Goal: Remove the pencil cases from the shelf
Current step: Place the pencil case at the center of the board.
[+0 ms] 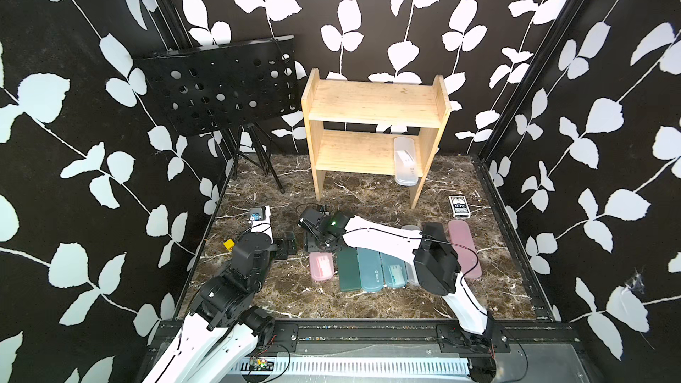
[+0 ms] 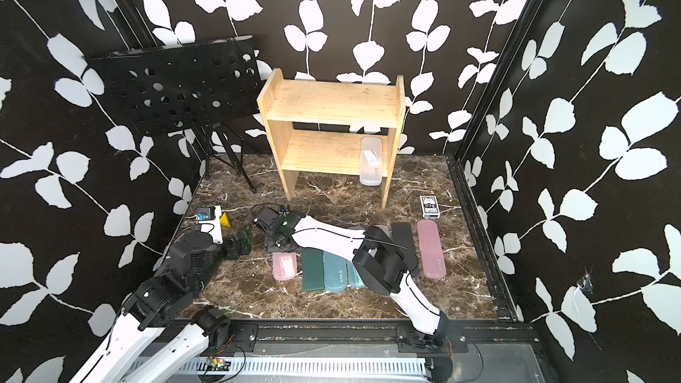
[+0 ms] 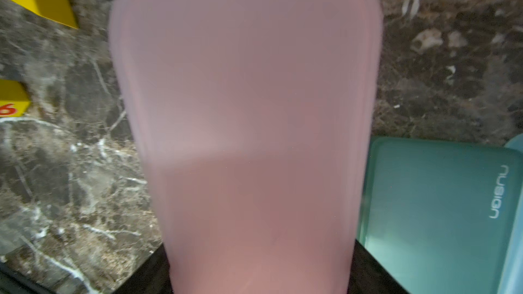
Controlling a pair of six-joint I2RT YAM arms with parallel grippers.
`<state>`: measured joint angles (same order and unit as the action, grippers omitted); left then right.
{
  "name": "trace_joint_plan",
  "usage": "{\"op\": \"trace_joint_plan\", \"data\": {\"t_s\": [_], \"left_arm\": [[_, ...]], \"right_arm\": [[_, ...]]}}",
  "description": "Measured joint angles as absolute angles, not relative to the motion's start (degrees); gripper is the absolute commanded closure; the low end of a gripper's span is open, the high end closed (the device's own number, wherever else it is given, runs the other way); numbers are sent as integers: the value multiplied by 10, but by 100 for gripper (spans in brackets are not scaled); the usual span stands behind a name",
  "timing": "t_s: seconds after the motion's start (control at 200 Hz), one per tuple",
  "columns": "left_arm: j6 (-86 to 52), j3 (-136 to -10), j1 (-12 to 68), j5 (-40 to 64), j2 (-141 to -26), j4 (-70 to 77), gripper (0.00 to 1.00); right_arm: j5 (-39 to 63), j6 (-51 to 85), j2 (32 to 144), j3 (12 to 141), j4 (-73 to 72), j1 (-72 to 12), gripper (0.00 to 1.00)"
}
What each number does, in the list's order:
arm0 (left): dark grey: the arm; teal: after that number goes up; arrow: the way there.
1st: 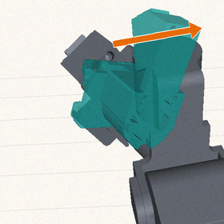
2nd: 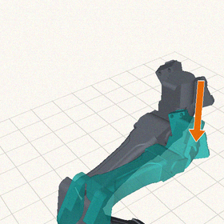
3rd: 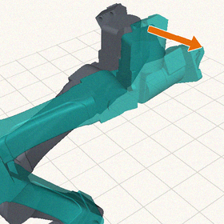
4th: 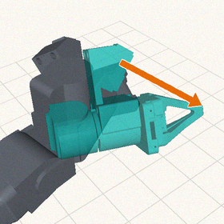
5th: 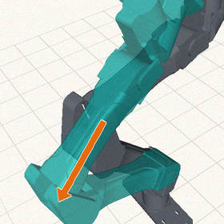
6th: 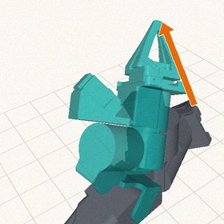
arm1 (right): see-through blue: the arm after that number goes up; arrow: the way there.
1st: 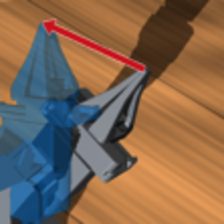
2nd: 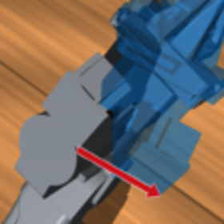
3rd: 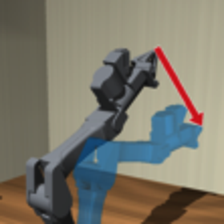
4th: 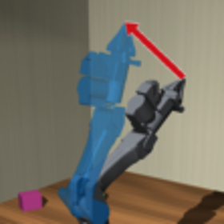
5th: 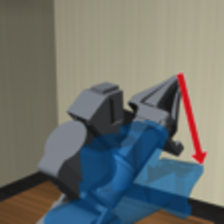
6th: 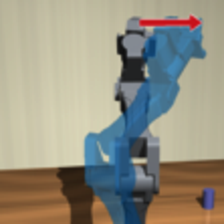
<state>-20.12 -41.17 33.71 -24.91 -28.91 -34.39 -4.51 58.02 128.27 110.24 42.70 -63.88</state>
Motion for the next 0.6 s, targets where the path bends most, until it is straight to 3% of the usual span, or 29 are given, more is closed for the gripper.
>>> {"op": "trace_joint_plan", "data": {"t_s": [0.6], "left_arm": [[-206, -399, 337, -239, -289, -345, 1]], "right_arm": [[-59, 597, 1314, 1122, 453, -636, 7]]}}
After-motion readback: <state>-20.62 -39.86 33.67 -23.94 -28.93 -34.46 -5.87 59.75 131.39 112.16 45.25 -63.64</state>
